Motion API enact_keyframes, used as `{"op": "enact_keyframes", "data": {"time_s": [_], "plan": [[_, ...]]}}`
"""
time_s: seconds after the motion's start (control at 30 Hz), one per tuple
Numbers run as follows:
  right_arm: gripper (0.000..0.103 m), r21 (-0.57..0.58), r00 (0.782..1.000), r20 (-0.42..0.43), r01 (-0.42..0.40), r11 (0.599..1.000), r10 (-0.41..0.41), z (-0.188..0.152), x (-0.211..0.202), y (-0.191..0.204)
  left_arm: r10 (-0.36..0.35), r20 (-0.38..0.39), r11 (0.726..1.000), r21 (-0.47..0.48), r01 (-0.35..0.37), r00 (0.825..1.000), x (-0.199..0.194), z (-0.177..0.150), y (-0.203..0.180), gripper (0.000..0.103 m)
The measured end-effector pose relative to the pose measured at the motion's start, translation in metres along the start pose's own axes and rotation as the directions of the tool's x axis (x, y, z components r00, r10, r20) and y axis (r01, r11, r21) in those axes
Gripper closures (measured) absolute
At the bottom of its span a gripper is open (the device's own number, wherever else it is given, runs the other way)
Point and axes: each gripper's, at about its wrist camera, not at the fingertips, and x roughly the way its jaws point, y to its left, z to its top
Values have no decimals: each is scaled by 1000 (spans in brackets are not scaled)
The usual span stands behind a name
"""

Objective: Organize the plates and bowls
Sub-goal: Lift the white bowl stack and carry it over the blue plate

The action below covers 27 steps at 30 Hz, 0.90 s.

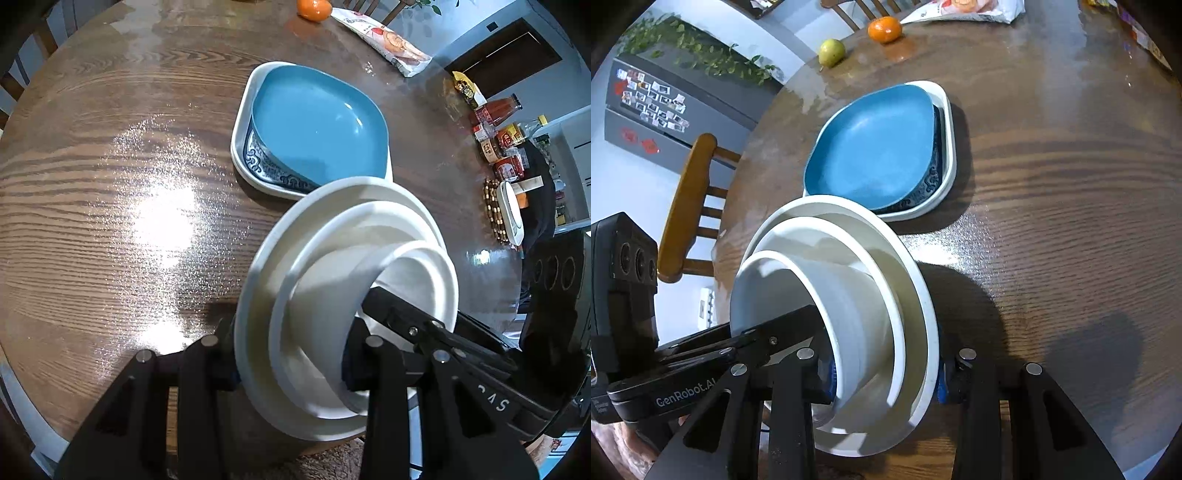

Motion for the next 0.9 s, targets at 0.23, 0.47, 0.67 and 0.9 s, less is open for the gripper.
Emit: {"op": "enact_keyframes", "data": {"time_s": [0.23,0.47,0.67,0.9], "plan": [[64,-4,1000,9,3,1000,-2,2,-7,1,-18,-1,1000,-13,18,1000,-4,3,0,68],[64,-5,1000,19,4,1000,-4,6,-13,5,-30,14,999,-14,31,999,-12,7,-3,67],[63,-10,1000,29,2,1000,-2,13,-18,8,-39,20,999,-13,39,999,-17,13,-3,67],[63,-20,999,42,12,1000,-11,19,-25,12,-54,26,998,-17,54,998,-21,18,-4,66]]}}
